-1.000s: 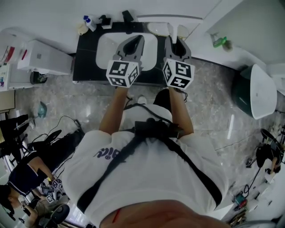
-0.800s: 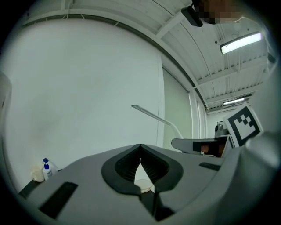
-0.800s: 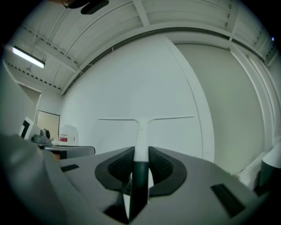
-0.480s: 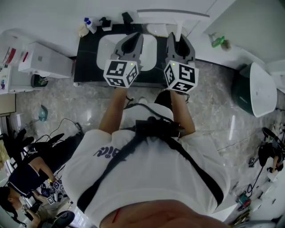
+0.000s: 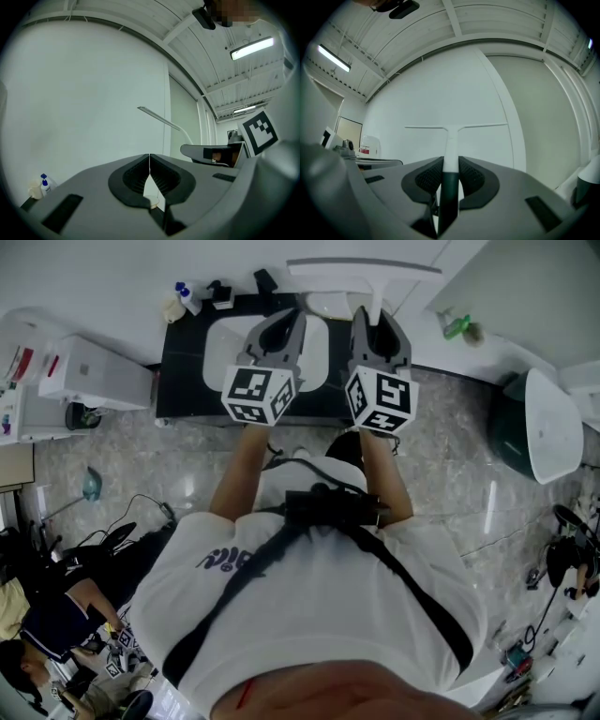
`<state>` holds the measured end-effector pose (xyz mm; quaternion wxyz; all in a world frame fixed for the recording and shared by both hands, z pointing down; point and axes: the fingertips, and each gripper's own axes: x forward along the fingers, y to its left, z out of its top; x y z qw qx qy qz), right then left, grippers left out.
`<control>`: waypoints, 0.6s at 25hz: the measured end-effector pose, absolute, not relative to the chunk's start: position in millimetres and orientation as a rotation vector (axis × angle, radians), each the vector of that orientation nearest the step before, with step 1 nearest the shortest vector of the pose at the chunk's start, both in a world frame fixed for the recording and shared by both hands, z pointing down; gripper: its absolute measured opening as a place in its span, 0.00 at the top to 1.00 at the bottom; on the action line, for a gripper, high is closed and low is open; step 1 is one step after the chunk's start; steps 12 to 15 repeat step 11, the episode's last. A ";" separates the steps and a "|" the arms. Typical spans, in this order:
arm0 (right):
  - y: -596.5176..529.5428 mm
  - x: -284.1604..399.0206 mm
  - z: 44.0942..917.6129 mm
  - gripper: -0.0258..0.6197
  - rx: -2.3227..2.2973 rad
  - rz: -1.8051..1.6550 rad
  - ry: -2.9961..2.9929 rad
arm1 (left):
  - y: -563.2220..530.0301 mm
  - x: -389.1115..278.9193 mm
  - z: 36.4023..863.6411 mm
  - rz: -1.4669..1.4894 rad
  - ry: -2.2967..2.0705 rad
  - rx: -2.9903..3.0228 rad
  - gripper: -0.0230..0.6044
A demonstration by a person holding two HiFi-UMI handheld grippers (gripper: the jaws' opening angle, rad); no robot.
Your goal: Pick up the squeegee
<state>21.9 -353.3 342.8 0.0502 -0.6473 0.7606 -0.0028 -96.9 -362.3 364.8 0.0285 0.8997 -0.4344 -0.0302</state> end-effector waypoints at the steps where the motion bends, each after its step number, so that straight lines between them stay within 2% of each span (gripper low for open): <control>1: -353.2 21.6 342.1 0.81 -1.971 -0.006 2.316 | -362.1 -97.5 363.5 -0.095 -1.344 2.777 0.94; 15: -354.1 16.6 341.2 0.81 -1.974 -0.002 2.331 | -364.1 -101.1 353.0 -0.125 -1.356 2.776 0.94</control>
